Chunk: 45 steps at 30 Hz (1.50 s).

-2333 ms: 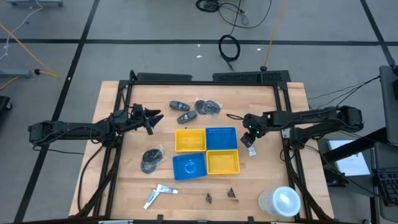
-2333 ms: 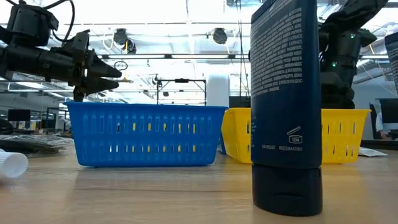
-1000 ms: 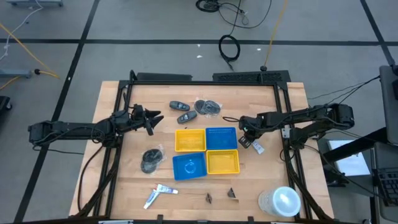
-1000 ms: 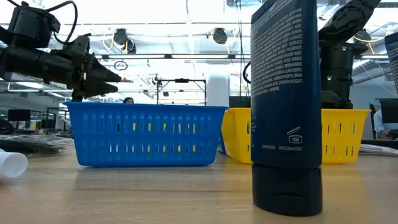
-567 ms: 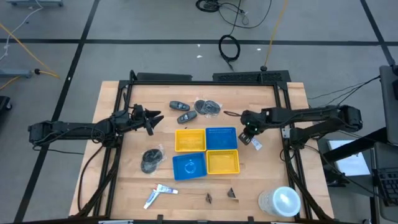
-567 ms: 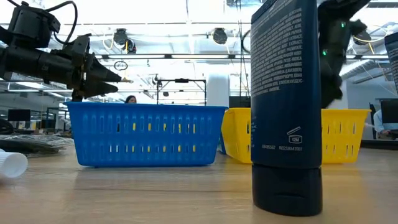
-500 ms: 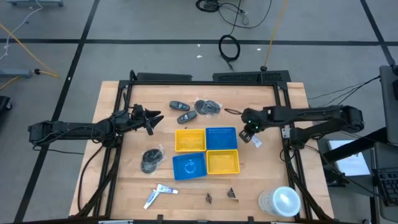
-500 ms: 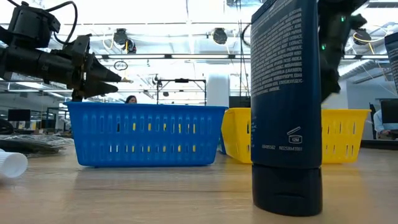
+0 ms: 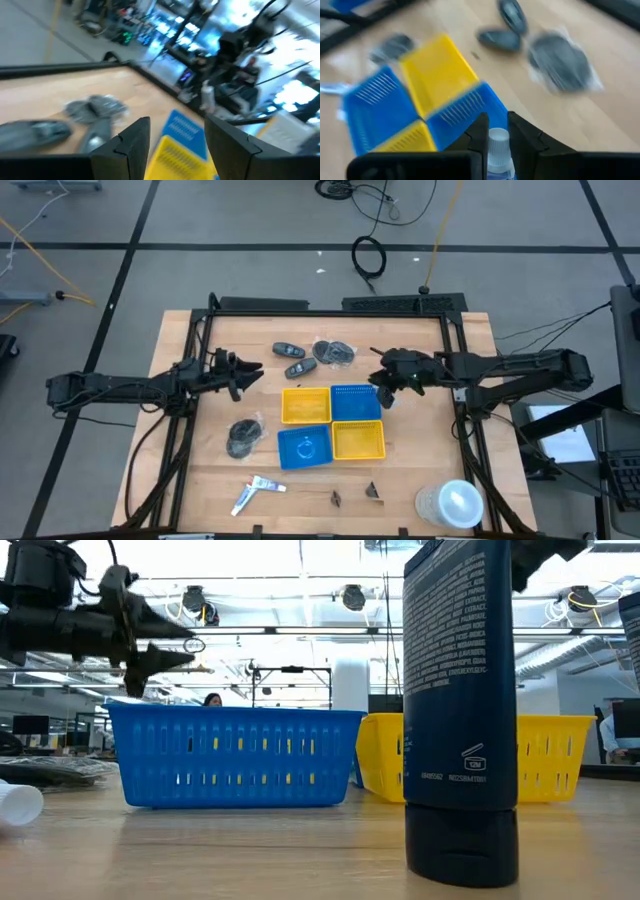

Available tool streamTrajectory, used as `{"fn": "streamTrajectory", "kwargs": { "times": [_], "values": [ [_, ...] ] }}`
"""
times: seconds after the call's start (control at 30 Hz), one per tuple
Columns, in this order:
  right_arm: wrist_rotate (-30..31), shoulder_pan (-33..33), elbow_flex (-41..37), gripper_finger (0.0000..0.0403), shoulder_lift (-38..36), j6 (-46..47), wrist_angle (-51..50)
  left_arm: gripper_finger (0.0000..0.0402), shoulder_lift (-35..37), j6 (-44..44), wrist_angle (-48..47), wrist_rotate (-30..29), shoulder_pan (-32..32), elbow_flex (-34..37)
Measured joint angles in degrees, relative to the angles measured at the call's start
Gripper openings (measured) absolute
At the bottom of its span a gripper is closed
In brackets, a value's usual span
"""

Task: Pick & Place Travel size toiletries
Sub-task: Put the right toothpaste into the top right blue bin

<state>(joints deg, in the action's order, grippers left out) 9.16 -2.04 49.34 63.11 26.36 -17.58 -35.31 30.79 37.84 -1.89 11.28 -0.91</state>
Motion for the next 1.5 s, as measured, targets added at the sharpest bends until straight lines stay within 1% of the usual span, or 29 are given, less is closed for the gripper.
{"fn": "streamTrajectory", "kwargs": {
  "times": [0.17,0.3,0.47,0.63,0.73,0.83,1.07,1.2,1.33,1.5],
  "values": [
    [-0.19,1.98,0.00,0.0040,3.55,-4.37,14.73,0.0186,-1.68,-1.37,7.06,-1.82,-5.56,-0.04],
    [-0.34,2.30,0.00,0.0040,7.19,-6.46,23.20,0.0186,-6.25,-3.62,10.32,-6.17,-11.04,-1.70],
    [-0.36,2.29,0.00,0.0040,11.38,-8.39,32.46,0.0186,-16.53,-6.00,10.31,-11.36,-16.45,-8.06],
    [-1.76,2.29,0.00,0.0040,13.82,-9.45,41.13,0.0186,-28.96,-9.22,10.28,-12.61,-19.40,-16.99],
    [-1.38,2.53,0.00,0.0040,14.50,-11.06,44.45,0.0186,-35.63,-10.79,10.22,-12.82,-20.43,-22.39],
    [0.24,2.89,0.00,0.0040,14.63,-12.24,45.94,0.0186,-41.32,-11.29,10.23,-14.49,-20.68,-27.59],
    [5.95,4.38,0.00,0.0040,14.63,-14.87,46.91,0.0186,-51.48,-13.11,8.43,-14.80,-19.92,-38.22],
    [10.01,4.97,0.00,0.0040,14.63,-17.00,48.17,0.0186,-55.98,-13.11,4.76,-14.85,-19.11,-43.15],
    [12.17,5.58,0.00,0.0040,14.60,-18.85,50.50,0.0186,-59.36,-12.54,2.36,-15.24,-18.54,-46.94],
    [12.52,5.80,0.00,0.0040,14.60,-19.42,51.00,0.0186,-61.07,-12.98,0.64,-20.62,-18.85,-48.92]
  ]
}}
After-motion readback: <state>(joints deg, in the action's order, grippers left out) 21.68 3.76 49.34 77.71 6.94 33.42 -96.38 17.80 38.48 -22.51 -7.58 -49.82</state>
